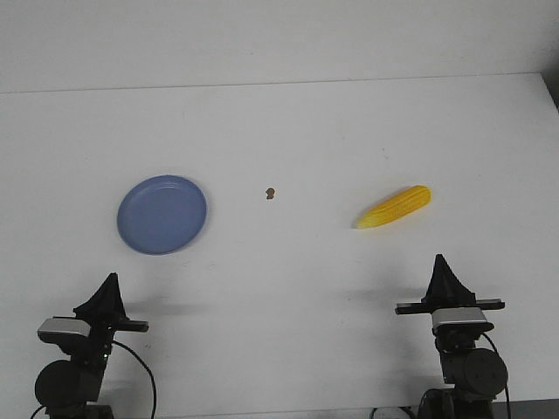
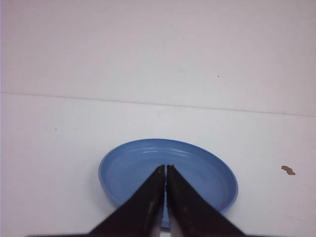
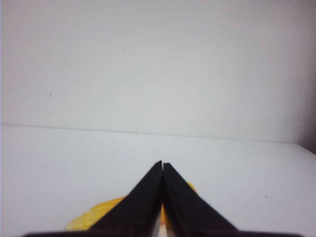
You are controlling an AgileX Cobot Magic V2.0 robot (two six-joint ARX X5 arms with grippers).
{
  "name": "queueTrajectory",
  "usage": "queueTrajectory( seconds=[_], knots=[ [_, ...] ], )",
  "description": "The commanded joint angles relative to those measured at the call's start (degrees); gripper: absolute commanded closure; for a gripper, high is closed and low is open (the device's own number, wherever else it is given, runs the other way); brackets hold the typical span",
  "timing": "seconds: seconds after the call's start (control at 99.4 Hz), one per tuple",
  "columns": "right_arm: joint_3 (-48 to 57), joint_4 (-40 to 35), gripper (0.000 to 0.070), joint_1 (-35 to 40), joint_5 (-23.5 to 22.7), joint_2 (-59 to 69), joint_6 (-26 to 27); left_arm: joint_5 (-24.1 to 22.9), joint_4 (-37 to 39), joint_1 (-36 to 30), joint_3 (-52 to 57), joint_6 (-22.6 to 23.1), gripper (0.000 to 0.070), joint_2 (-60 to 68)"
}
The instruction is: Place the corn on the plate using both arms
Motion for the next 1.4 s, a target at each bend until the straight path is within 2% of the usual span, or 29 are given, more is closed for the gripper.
queueTrajectory(
  seconds=[0.0,0.684,0.825,0.986,1.077,1.389],
  knots=[
    [-0.13,0.57,0.07,0.04,0.02,-0.13,0.57,-0.07,0.59,0.02,-1.11,0.42,0.0688,-0.07],
    [-0.13,0.61,0.07,0.04,0.02,-0.13,0.52,-0.07,0.59,0.02,-1.11,0.42,0.0688,-0.07],
    [-0.13,2.67,0.07,0.04,0.04,-0.13,-0.09,-0.11,0.7,0.02,-0.9,0.42,0.0688,-0.07],
    [0.22,5.16,0.07,0.07,-0.07,-0.13,1.86,-0.09,0.42,0.02,0.42,0.26,0.0688,-0.07],
    [1.73,2.03,0.07,0.07,-0.07,-0.11,3.28,-0.09,-1.79,0.0,2.82,-0.94,0.0688,0.02],
    [14.43,-17.27,0.07,0.04,0.02,2.29,3.43,-0.13,-16.44,0.02,18.21,-1.6,0.0688,7.3]
  ],
)
